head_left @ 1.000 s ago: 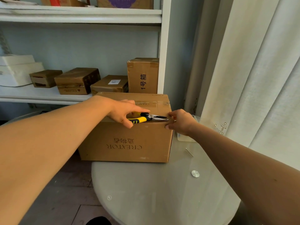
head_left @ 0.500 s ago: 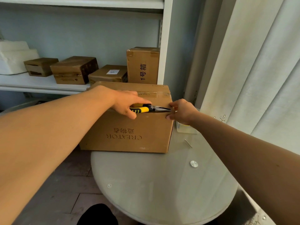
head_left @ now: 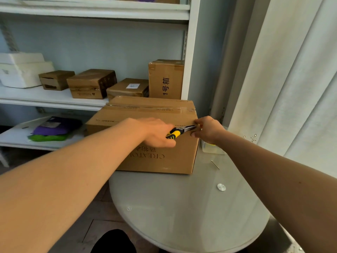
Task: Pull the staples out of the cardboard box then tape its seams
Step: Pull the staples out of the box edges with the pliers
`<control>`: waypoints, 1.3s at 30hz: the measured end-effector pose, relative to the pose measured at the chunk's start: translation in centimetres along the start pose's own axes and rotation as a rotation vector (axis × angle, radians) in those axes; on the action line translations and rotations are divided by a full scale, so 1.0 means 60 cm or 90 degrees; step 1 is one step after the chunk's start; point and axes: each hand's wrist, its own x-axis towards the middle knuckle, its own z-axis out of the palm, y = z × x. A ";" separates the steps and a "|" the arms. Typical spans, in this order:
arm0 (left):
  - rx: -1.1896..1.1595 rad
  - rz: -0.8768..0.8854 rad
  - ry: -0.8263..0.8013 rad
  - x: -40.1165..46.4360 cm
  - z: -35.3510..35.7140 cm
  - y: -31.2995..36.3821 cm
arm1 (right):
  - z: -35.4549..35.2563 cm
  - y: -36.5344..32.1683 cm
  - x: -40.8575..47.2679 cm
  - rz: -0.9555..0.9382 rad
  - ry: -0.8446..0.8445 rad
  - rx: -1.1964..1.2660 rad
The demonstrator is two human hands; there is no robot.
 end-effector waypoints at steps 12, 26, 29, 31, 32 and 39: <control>-0.116 0.017 0.098 -0.014 0.048 -0.012 | 0.006 -0.002 -0.002 -0.002 0.010 0.000; 0.093 0.003 0.056 0.003 -0.018 -0.059 | 0.002 0.002 0.002 -0.011 -0.005 -0.004; 0.108 0.009 0.041 0.011 -0.020 -0.063 | 0.001 0.002 0.002 -0.013 -0.007 -0.007; 0.106 0.018 0.032 0.017 -0.022 -0.065 | 0.000 0.002 0.001 -0.014 -0.007 -0.011; 0.102 0.022 0.029 0.020 -0.022 -0.067 | 0.000 0.002 0.001 -0.015 -0.007 -0.014; 0.055 0.040 0.017 0.034 -0.015 -0.079 | 0.000 0.005 0.008 -0.018 -0.015 -0.034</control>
